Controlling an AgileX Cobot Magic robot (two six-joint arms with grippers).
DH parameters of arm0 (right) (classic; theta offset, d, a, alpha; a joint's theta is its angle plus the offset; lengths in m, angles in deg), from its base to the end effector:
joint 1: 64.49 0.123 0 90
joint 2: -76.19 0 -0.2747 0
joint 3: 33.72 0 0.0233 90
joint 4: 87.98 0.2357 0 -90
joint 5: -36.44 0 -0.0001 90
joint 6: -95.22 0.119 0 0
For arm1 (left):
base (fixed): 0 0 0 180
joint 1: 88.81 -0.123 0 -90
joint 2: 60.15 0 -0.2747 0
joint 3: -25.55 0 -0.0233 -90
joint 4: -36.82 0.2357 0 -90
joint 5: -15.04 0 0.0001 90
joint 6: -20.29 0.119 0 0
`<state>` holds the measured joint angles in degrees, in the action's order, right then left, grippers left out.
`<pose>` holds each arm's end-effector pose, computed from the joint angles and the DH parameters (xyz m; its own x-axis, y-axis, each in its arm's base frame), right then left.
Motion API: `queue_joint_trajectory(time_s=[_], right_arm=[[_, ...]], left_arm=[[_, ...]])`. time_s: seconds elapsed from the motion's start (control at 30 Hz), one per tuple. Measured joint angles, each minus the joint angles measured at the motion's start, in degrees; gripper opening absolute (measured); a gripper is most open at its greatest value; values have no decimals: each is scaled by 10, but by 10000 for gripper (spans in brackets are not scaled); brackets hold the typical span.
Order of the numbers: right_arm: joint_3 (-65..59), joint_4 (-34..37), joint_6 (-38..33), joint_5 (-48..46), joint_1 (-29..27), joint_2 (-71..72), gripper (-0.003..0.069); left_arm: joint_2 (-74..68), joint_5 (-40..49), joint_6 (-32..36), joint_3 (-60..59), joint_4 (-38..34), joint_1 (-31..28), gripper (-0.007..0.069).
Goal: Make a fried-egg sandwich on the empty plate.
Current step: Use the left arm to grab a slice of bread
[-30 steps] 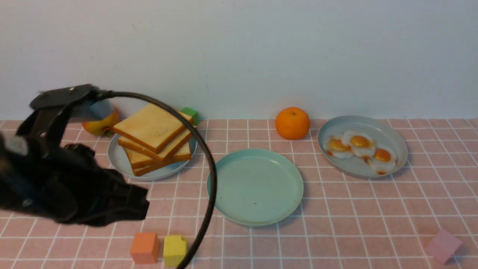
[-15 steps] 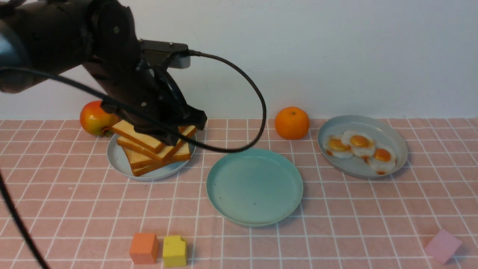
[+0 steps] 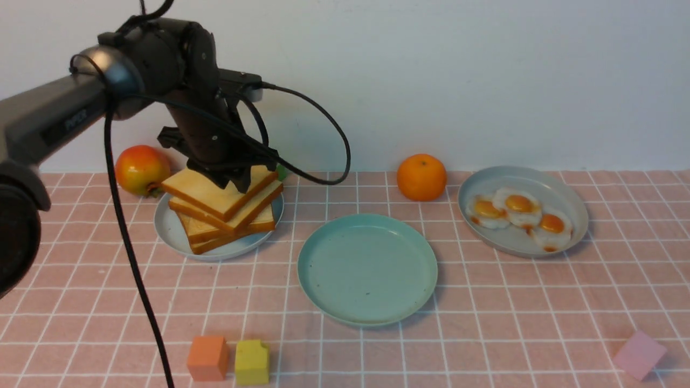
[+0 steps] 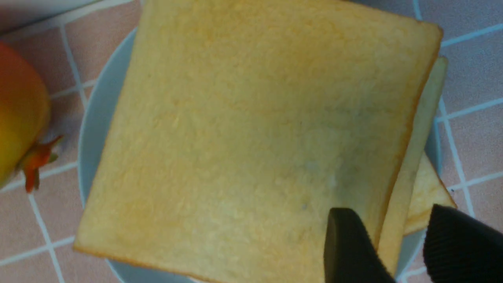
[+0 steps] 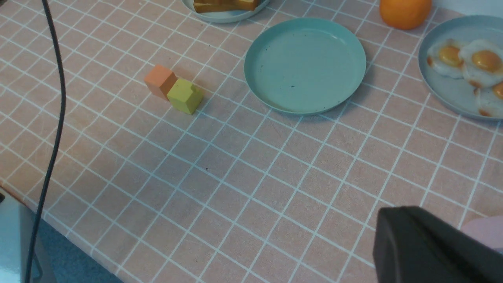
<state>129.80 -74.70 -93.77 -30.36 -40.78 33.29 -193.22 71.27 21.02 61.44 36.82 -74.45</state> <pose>0.0670 0.0569 0.3823 -0.4968 -0.2866 -0.8192 -0.5833 0.8092 0.0705 0.4626 -0.1184 0.2109 -0.8631 0.2341 -0.4476 0.2590 0.9659 0.0057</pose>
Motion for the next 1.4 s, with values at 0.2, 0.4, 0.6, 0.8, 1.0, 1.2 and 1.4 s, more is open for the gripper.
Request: queue_joint_trajectory(time_s=[0.2,0.4,0.6,0.8,1.0,1.2,1.4], right_arm=[[0,0,2,3,0,0,16],[0,-1,13,3,0,0,20],[0,-2,13,3,0,0,24],[0,-2,13,3,0,0,25],[0,-2,13,3,0,0,25],[0,-2,13,3,0,0,31],[0,-2,13,3,0,0,32]], left_arm=[[-25,-49,21,3,14,1,390],[-37,-60,26,4,28,2,371],[-44,-60,29,8,31,2,369],[-44,-60,29,8,33,2,375],[-44,-58,30,8,32,3,442],[-44,-58,30,8,35,3,436],[-45,-60,32,8,43,3,285]])
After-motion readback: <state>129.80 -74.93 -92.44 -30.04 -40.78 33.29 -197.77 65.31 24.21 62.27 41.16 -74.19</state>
